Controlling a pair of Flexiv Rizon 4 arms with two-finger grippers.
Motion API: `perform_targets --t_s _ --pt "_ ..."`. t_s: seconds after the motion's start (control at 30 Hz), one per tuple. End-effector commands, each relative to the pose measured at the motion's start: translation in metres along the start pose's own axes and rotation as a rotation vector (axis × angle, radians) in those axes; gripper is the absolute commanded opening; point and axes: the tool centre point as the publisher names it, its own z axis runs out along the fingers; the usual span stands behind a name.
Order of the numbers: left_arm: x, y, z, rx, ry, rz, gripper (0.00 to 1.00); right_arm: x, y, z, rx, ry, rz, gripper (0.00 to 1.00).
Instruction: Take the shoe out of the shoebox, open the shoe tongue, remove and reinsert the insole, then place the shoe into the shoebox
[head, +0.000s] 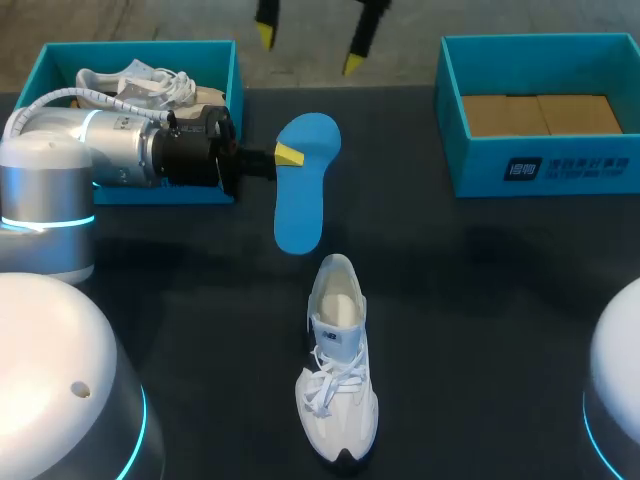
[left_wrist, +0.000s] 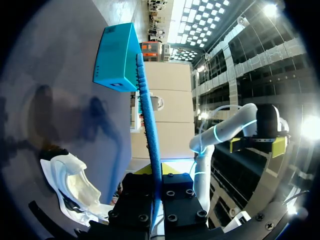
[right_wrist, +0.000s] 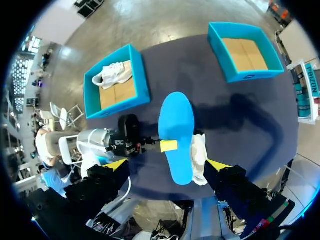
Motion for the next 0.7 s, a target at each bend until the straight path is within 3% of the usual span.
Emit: perform_targets --t_s 0.03,0.7 --pt "0.0 0.001 0.0 0.001 -0.002 0.001 0.0 -0.039 0.0 0.007 0.01 0.397 0.0 1.0" --pt "0.0 0.001 0.0 0.001 -0.002 0.001 0.0 -0.069 -0.01 0.035 0.049 0.808 -0.029 1.0"
